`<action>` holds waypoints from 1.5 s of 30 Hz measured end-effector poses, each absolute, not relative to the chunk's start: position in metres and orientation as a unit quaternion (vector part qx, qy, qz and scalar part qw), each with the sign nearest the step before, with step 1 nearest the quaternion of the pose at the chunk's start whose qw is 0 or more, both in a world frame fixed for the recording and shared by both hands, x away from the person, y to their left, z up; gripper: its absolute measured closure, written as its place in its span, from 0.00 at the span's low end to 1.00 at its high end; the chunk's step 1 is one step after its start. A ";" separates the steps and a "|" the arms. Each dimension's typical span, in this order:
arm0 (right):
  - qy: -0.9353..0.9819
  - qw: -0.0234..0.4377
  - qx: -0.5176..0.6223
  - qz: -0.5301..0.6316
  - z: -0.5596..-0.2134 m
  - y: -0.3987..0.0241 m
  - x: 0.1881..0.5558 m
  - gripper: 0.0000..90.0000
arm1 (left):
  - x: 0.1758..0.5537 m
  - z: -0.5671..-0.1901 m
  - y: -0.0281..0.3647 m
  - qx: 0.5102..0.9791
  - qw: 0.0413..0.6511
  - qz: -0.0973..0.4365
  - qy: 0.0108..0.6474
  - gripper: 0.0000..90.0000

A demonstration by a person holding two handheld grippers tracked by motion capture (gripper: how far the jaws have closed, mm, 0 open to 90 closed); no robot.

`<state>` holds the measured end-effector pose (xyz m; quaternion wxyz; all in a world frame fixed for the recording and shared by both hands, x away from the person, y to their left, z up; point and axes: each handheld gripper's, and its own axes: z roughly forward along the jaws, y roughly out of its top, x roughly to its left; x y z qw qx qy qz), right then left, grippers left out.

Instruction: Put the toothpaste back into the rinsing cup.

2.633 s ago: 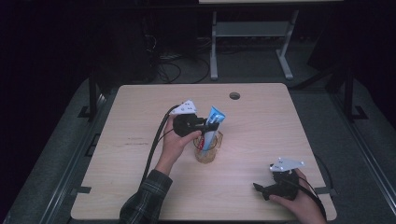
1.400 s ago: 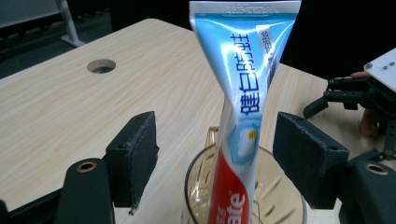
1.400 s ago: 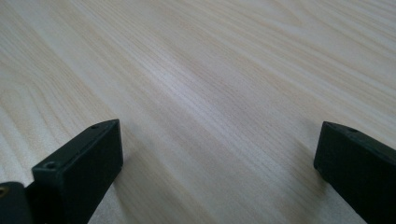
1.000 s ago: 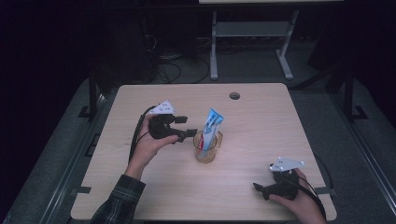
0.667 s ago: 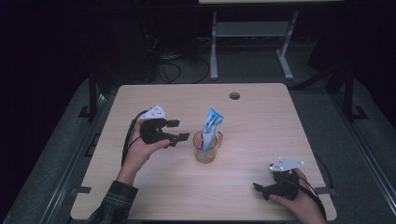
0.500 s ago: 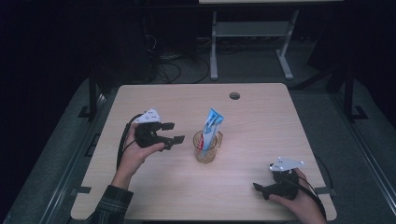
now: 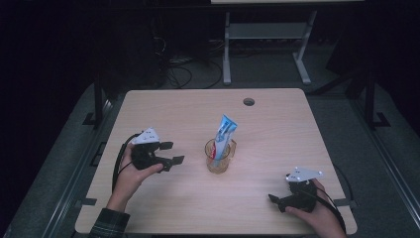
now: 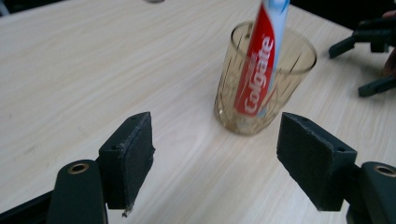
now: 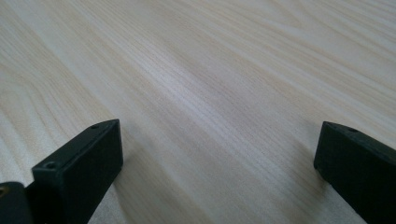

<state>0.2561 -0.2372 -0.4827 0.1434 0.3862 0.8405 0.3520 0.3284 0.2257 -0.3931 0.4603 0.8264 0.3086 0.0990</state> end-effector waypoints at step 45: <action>0.839 0.144 0.390 0.351 -0.483 -0.237 0.255 0.01 | 0.273 -0.467 0.280 0.835 0.331 0.162 0.410 0.25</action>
